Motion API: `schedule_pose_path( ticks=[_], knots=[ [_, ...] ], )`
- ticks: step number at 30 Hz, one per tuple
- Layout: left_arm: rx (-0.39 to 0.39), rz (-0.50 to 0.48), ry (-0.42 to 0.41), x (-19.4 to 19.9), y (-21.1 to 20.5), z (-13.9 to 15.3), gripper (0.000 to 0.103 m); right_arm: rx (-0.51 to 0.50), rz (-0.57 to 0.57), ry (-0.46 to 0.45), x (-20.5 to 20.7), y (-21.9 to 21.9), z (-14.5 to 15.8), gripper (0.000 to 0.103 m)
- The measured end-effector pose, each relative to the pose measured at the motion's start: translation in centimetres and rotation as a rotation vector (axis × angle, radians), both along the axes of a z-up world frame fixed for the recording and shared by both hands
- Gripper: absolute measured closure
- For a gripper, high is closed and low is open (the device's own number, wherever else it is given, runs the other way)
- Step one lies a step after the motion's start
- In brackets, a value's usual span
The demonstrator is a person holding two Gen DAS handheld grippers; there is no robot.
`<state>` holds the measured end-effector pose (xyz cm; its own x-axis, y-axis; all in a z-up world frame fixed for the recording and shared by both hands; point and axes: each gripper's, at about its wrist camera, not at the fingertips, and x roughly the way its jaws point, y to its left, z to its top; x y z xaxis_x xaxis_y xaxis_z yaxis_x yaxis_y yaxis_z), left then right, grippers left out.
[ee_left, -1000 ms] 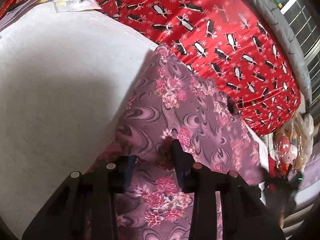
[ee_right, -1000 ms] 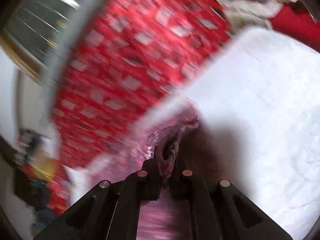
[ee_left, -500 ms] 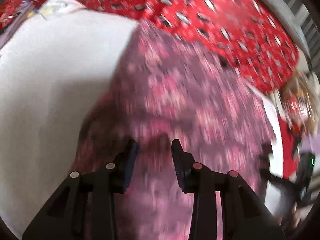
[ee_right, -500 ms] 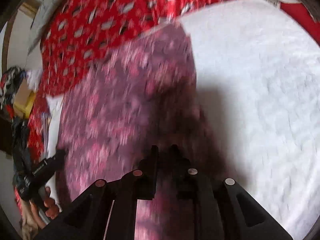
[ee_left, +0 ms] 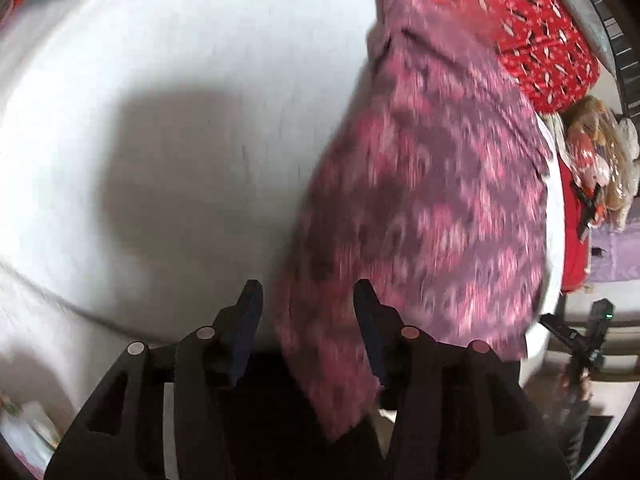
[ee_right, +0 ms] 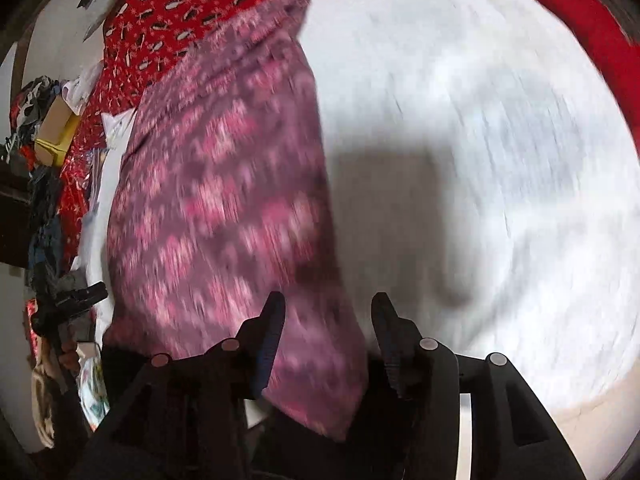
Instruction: Fold small clothes
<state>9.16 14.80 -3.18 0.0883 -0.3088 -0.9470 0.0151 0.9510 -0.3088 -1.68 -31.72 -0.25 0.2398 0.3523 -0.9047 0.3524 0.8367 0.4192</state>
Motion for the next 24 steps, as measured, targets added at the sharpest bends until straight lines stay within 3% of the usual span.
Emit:
schedule_pose_path(
  ticks=[7,12,14,15,16,19,24],
  knots=[
    [-0.013,-0.023,0.067,-2.9,-0.7,-1.0,0.053,0.071,0.019,0.012,-3.8,2.6,-2.4,0.055],
    [0.03,-0.047,0.028,-3.3,-1.7,-0.6,0.053,0.007,0.071,-0.02,-4.0,3.6,-1.9,0.055],
    [0.041,-0.077,0.0,-3.6,-2.6,-0.3,0.066,-0.023,0.096,-0.034,-4.1,4.0,-1.7,0.07],
    [0.049,-0.098,-0.01,-3.8,-3.0,-0.2,0.089,-0.047,0.121,-0.04,-4.2,4.4,-1.6,0.092],
    [0.043,-0.122,-0.009,-4.0,-3.6,-0.2,0.097,-0.053,0.14,-0.047,-4.2,4.6,-1.5,0.097],
    [-0.007,-0.124,-0.026,-4.0,-3.8,0.5,0.097,-0.021,0.153,-0.108,-4.5,4.9,-0.3,0.098],
    [-0.229,-0.053,-0.062,-2.5,-2.8,3.6,0.097,0.174,0.051,-0.256,-4.9,3.3,3.1,0.099]
  ],
)
